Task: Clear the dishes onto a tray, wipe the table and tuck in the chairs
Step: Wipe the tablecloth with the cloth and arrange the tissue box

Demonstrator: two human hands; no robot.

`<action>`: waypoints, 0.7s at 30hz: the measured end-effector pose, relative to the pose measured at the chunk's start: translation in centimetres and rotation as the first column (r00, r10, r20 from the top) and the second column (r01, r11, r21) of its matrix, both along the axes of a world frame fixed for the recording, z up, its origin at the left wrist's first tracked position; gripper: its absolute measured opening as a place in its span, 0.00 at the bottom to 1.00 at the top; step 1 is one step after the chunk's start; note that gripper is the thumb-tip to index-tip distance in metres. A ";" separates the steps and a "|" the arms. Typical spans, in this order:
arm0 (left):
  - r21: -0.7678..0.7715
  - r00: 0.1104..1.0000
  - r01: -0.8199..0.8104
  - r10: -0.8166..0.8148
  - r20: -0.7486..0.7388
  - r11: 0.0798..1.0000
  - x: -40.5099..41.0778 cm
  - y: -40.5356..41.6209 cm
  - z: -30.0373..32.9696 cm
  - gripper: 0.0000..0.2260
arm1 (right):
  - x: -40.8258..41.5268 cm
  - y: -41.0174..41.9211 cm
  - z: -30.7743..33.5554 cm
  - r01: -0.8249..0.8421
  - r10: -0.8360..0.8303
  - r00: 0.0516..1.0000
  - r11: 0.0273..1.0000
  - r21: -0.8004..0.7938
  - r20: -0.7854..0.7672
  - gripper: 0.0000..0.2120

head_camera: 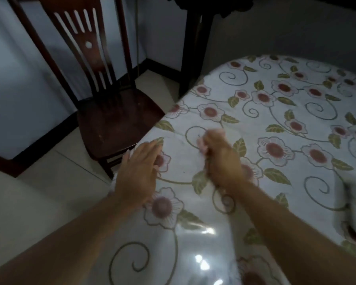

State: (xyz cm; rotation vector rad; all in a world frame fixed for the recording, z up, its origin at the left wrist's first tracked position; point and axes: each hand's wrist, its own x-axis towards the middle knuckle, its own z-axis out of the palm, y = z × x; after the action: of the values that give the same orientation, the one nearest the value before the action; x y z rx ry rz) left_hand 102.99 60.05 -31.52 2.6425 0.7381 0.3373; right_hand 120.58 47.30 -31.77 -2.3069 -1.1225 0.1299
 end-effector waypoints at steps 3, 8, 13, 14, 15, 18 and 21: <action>-0.064 0.999 0.029 -0.026 0.048 0.998 -0.1 0.9 -1.1 0.23 | 5.0 4.2 -0.1 0.215 -0.213 0.975 0.976 -0.022 0.061 0.14; -0.003 0.998 0.051 -0.051 0.048 0.999 0.0 1.4 -2.2 0.25 | 5.3 8.7 -0.6 0.274 -0.270 0.962 0.954 -0.125 0.046 0.14; -0.183 0.981 0.008 0.027 0.191 0.983 -0.3 0.8 -1.3 0.26 | -3.5 7.5 0.3 -0.068 0.069 0.998 0.997 0.041 -0.014 0.18; -0.278 0.973 -0.018 0.081 0.215 0.961 -0.3 0.9 -1.0 0.27 | -5.2 6.8 0.5 -0.170 0.171 0.985 0.984 0.057 -0.011 0.19; -0.353 0.968 -0.037 0.122 0.221 0.935 -0.5 0.9 -0.7 0.27 | -7.1 5.7 0.5 -0.262 0.263 0.965 0.963 0.062 -0.008 0.19; -0.490 0.965 -0.025 0.148 0.215 0.872 -1.2 1.1 0.4 0.25 | -11.6 1.9 0.0 -0.366 0.368 0.930 0.927 0.083 -0.011 0.18; -0.414 0.979 -0.024 0.105 0.173 0.910 -2.8 1.2 1.3 0.26 | -11.6 -0.5 0.5 -0.509 0.509 0.861 0.860 -0.034 -0.014 0.20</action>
State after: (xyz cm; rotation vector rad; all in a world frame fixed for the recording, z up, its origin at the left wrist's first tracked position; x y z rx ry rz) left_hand 100.20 61.24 -30.19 2.1586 0.7415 0.3999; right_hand 109.02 46.75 -31.31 -1.9799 -1.7203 0.3576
